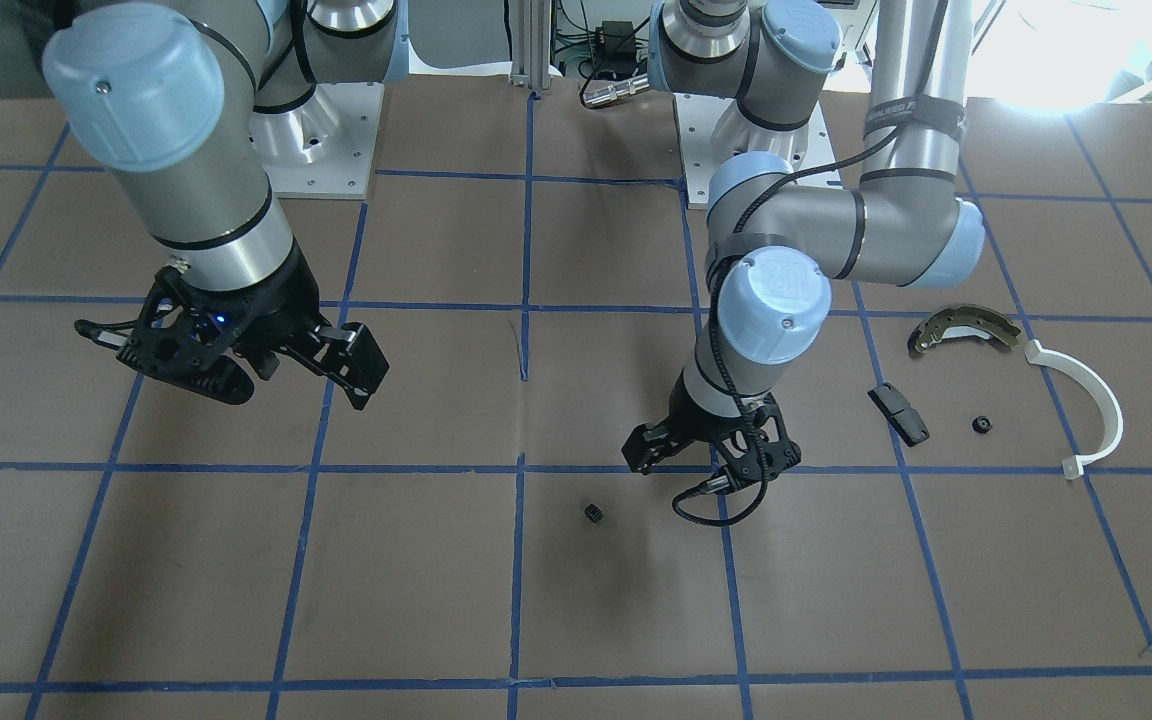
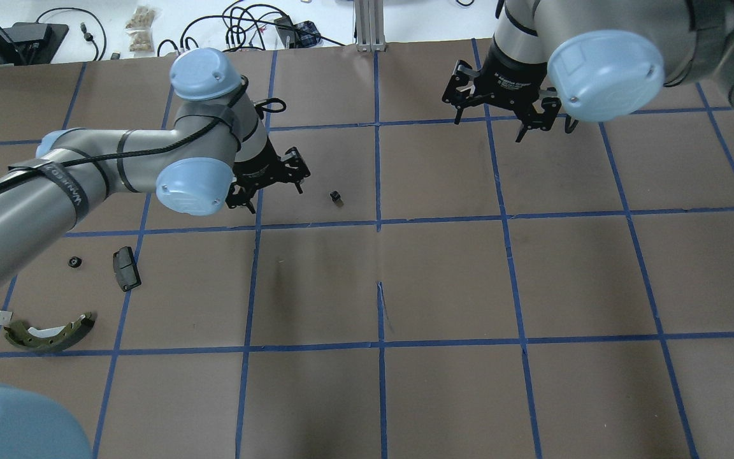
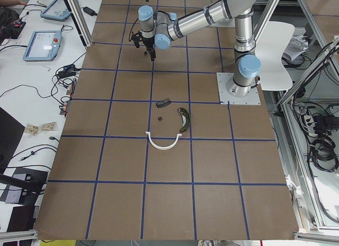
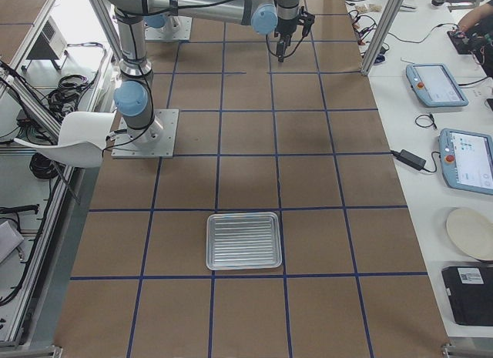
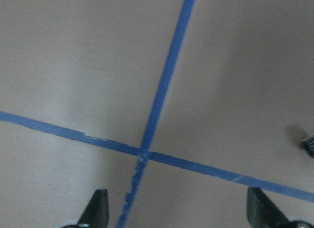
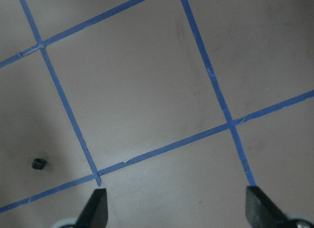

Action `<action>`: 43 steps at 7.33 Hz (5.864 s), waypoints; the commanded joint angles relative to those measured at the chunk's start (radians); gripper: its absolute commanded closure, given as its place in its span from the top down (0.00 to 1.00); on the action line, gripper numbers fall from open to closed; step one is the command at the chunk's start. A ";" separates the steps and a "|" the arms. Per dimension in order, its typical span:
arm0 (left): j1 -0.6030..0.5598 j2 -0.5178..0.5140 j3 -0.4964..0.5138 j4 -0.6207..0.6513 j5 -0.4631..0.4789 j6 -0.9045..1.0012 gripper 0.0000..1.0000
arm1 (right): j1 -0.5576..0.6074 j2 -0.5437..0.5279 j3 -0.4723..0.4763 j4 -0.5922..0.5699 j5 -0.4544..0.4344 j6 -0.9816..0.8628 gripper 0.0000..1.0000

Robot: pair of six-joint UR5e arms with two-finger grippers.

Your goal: Place bearing gear from tray to pile

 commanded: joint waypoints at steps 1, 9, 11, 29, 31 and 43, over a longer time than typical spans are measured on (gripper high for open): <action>-0.083 -0.086 0.080 0.028 -0.007 -0.320 1.00 | 0.002 -0.032 -0.152 0.216 -0.024 -0.073 1.00; -0.108 -0.228 0.177 0.042 0.005 -0.395 0.31 | -0.043 -0.172 0.068 0.025 -0.064 -0.332 1.00; -0.108 -0.230 0.181 0.040 0.012 -0.378 0.00 | -0.079 -0.172 0.019 0.115 -0.051 -0.335 1.00; 0.683 0.039 -0.191 0.049 0.077 1.102 0.00 | -0.079 -0.180 0.033 0.123 -0.064 -0.337 1.00; 0.683 0.039 -0.189 0.056 0.079 1.104 0.00 | -0.079 -0.181 0.033 0.123 -0.061 -0.337 1.00; 0.626 0.115 -0.055 -0.134 0.100 1.075 1.00 | -0.077 -0.175 0.033 0.114 -0.060 -0.329 1.00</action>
